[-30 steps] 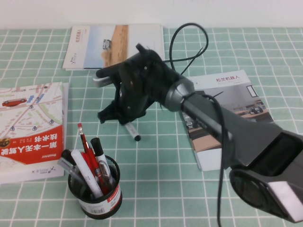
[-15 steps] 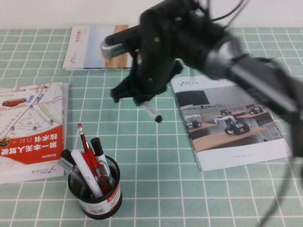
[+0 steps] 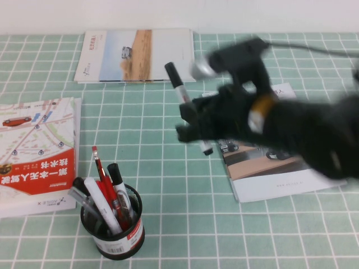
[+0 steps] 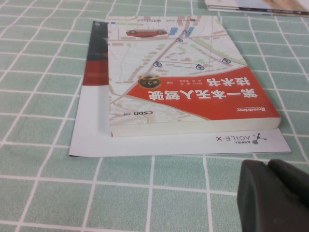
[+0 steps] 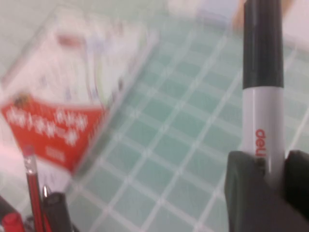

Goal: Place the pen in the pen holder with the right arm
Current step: Place the pen onto the pen holder

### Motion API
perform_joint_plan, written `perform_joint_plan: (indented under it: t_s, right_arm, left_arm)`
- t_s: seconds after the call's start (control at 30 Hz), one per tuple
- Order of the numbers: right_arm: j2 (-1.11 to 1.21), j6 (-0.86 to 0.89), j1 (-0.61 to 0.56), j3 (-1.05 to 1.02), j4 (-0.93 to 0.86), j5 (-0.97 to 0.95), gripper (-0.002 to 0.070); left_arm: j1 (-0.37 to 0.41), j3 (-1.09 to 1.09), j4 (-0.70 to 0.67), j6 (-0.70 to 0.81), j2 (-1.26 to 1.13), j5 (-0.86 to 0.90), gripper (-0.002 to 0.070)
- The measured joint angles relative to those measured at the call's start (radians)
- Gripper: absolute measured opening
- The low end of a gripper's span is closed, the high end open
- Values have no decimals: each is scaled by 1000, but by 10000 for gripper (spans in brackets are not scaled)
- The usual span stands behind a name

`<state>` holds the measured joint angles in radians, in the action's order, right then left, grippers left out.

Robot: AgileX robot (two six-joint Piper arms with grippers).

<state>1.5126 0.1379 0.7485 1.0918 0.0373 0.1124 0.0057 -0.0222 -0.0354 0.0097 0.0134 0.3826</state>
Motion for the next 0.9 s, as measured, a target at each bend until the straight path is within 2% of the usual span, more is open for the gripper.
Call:
perform_joint_plan:
  t_s: [0.17, 0.3, 0.6, 0.9]
  right_arm:
    - [-56, -2, 52, -301, -21, -515, 122]
    - [-44, -2, 119, -389, -95, -783, 122]
    - [101, 19, 193, -394, -231, -1100, 122]
    - [246, 106, 210, -301, -345, -1131, 122]
  left_arm:
    - [0, 0, 0, 0, 0, 0, -4]
    - [0, 0, 0, 0, 0, 0, -4]
    - [0, 0, 0, 0, 0, 0, -4]
    - [0, 0, 0, 0, 0, 0, -4]
